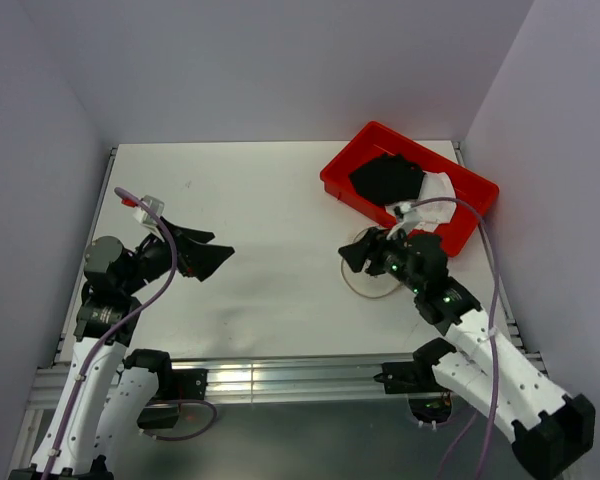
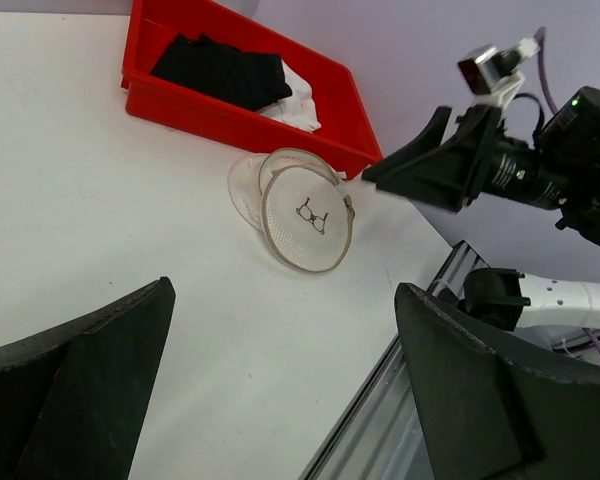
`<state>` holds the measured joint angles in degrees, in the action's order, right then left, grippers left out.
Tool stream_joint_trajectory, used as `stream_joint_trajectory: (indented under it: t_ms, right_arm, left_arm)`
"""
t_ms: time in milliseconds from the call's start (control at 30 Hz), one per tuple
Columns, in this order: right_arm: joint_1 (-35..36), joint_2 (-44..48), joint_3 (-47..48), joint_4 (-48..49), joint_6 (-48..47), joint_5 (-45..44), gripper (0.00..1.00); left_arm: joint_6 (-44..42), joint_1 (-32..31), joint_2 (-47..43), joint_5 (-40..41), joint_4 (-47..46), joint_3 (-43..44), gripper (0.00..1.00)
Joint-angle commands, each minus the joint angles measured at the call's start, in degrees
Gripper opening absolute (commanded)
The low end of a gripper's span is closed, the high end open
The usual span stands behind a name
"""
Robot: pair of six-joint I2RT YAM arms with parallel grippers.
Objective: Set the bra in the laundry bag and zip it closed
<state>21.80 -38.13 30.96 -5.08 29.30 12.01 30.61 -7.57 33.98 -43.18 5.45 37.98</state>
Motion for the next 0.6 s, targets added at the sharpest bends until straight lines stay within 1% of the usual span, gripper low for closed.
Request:
stream_joint_trajectory:
  t_ms: [0,67,167,300,367,433,567]
  right_arm:
    - [8.7,-4.6,1.0,-3.1,-2.6,-11.5,0.67]
    - [10.3,-6.6,0.9,-4.2,-2.2,-13.5,0.64]
    - [12.0,-11.8,1.6,-5.6,-1.9,-16.1,0.57]
    - [14.9,-18.5,4.2,-8.4,-2.4,-21.5,0.56]
    - [16.5,-23.2,5.8,-9.5,-2.5,-23.3,0.58]
    - [17.6,-25.8,6.3,-9.7,-2.3,-24.9,0.59]
    - [18.2,-31.1,6.4,-7.5,-1.5,-24.8,0.57]
  left_arm:
    - [-1.7,0.4,-0.4,1.6,0.5,2.5,0.99]
    - [-1.5,0.4,-0.3,1.4,0.5,2.5,0.99]
    - [-1.4,0.4,-0.3,2.8,0.9,2.5,0.99]
    - [-1.6,0.4,-0.1,4.8,1.9,2.5,0.99]
    - [-1.5,0.4,0.3,5.6,2.5,2.6,0.99]
    - [-1.4,0.4,0.9,6.4,3.2,2.7,0.99]
    - [-1.3,0.4,1.3,6.0,3.0,2.7,0.99]
